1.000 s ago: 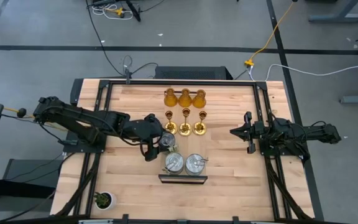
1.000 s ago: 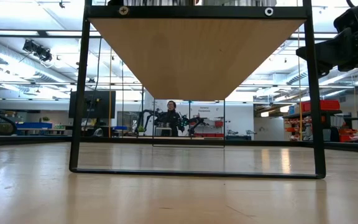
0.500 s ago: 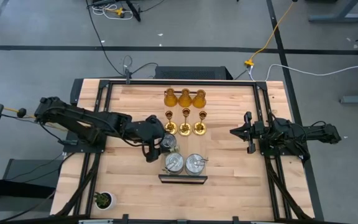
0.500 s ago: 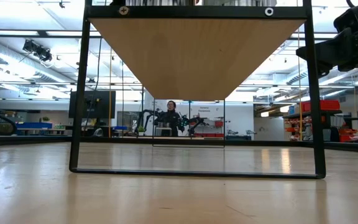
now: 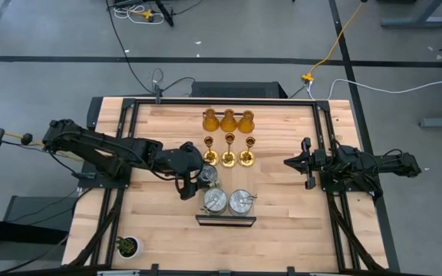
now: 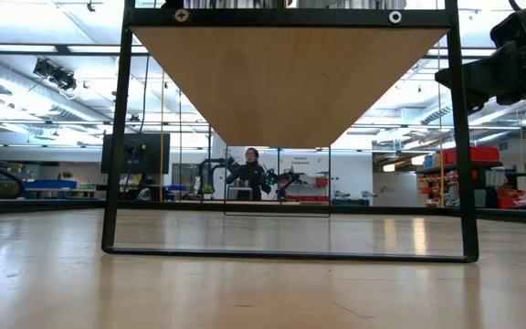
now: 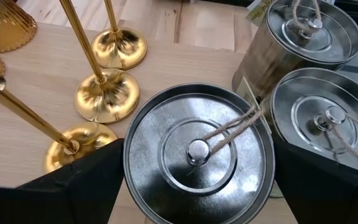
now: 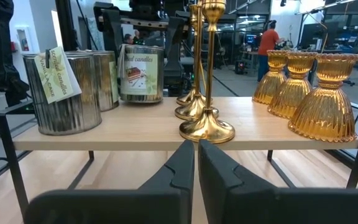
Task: Pick & Place candle stick holders
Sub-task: Put the scented candle on the shelf
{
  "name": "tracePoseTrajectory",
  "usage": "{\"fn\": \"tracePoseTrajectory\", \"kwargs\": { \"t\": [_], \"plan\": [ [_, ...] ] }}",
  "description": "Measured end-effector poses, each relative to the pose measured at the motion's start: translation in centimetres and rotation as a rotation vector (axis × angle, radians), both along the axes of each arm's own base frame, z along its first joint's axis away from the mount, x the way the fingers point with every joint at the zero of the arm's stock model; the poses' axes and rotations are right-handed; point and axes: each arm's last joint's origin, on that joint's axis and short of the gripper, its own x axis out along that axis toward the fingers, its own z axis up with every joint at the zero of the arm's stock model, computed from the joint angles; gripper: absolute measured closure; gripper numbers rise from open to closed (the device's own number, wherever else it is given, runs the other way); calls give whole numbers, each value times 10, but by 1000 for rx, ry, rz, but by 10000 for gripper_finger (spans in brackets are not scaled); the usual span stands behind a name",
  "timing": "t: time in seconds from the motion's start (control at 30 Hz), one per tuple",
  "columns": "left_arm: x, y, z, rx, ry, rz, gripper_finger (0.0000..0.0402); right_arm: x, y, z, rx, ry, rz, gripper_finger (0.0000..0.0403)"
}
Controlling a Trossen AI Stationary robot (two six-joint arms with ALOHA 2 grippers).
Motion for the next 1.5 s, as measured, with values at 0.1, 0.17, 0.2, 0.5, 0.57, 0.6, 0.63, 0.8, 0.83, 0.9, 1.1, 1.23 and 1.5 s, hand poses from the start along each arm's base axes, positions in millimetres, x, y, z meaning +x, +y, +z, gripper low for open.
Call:
{"fn": "tracePoseTrajectory", "kwargs": {
  "t": [0.1,0.17,0.2,0.5,0.57,0.6,0.63,0.8,0.83,0.9,1.1,1.23,1.5],
  "plan": [
    [0,0,0,0,0,-1,21,0,0,0,0,0,0,376],
    [0,0,0,0,0,0,21,0,0,0,0,0,0,376],
    [0,0,0,1,0,-1,21,0,0,0,0,0,0,376],
    [0,0,0,33,1,-26,14,0,0,0,0,0,0,376],
    [0,0,0,33,0,-26,7,0,0,0,0,0,0,376],
    [0,0,1,31,-6,-27,5,0,0,0,0,0,0,376],
    [0,0,2,31,-10,-26,4,0,0,0,0,0,0,376],
    [1,0,2,30,-11,-26,6,0,0,0,0,0,0,376],
    [1,0,2,30,-15,-26,4,0,0,0,0,0,0,376],
    [1,0,3,29,-20,-26,3,0,0,0,0,0,0,376],
    [2,-1,3,25,-27,-31,5,0,0,0,0,0,0,376],
    [2,-1,3,21,-27,-45,5,0,0,0,0,0,0,376],
    [1,0,4,28,-29,-49,5,0,0,0,0,0,0,376]
  ]
}}
